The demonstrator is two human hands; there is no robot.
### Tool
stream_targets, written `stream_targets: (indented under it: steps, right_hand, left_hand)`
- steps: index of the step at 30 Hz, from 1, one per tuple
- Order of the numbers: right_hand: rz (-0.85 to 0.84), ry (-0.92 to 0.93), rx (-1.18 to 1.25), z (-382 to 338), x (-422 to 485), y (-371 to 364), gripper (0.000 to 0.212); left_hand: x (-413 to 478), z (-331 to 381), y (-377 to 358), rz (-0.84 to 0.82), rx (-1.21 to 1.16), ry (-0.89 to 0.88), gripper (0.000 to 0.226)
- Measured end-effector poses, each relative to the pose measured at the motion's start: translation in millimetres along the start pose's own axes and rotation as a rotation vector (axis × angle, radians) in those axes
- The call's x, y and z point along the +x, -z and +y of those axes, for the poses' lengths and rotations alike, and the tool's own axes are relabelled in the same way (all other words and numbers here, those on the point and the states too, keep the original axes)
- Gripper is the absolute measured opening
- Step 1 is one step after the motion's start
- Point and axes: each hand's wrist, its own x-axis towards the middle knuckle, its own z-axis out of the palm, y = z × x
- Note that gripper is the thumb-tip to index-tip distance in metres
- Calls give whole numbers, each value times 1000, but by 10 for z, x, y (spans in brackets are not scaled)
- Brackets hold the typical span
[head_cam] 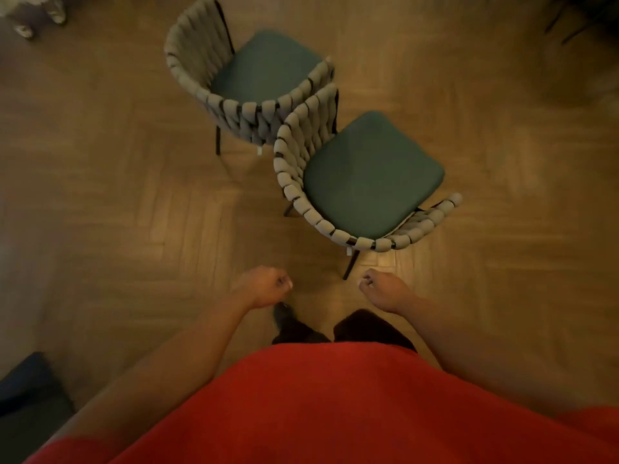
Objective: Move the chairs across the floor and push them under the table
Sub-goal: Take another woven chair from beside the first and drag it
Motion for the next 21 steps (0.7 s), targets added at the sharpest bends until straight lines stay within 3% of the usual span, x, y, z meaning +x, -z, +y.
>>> stream_targets:
  steps: [5,10,16,21]
  right_hand:
    - [148,-29,94,-464,268,97,45]
    - [261,-21,39,-482,623,292,53]
    - [179,-96,-20,-300,1168,433,72]
    - [25,-97,-82,-253,1443,434,86]
  left_hand:
    - [500,193,909,-5,195,-119,28]
    - [1096,476,1333,-78,349,-201,31]
    - [1707,716,1715,-107,500,-309,33]
    - [2126,696,2048,-103,746,-437,64]
